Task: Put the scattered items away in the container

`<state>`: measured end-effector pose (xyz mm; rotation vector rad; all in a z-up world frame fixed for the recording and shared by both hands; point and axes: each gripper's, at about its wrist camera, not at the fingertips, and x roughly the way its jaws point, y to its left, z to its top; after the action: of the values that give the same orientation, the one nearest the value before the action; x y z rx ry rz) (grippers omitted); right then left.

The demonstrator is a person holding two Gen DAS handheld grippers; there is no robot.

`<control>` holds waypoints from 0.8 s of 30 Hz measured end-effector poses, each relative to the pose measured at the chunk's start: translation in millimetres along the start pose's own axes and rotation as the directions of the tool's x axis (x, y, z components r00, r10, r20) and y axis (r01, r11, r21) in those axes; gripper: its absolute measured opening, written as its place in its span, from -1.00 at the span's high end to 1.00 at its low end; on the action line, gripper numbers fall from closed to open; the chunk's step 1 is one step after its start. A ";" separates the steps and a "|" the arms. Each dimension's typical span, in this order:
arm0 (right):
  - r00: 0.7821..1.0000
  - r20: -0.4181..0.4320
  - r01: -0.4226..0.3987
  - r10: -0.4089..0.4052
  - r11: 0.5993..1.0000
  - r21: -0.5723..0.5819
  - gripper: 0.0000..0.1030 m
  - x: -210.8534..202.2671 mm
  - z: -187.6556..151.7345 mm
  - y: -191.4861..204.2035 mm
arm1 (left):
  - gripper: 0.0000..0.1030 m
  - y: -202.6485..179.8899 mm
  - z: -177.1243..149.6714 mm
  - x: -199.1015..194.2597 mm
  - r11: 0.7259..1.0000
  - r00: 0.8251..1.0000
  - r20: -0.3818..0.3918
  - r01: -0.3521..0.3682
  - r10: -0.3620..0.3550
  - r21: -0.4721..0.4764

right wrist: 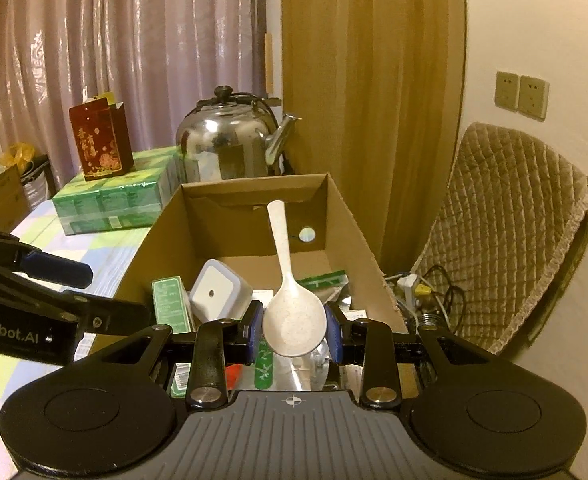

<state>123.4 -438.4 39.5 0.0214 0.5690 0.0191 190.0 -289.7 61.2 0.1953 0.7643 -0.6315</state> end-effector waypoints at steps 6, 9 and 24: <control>1.000 0.005 0.028 -0.028 1.000 -0.013 0.02 9.3 0.6 2.7 | -0.32 4.2 -2.2 -1.9 1.000 1.000 -0.003 -0.006 0.006 -0.003; 1.000 0.013 0.016 -0.016 1.000 0.013 -0.14 7.3 -2.4 -0.5 | -0.33 6.7 -4.6 -3.3 1.000 1.000 -0.004 -0.009 0.009 -0.006; 1.000 0.001 0.020 -0.020 0.995 0.102 -0.47 -38.8 -23.7 -9.2 | -0.66 2.9 -22.0 -26.1 0.999 1.000 -0.005 -0.007 0.007 -0.045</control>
<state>78.1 -448.2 40.2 0.1150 0.5675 -0.0298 164.5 -266.9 63.5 0.1578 0.7813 -0.6065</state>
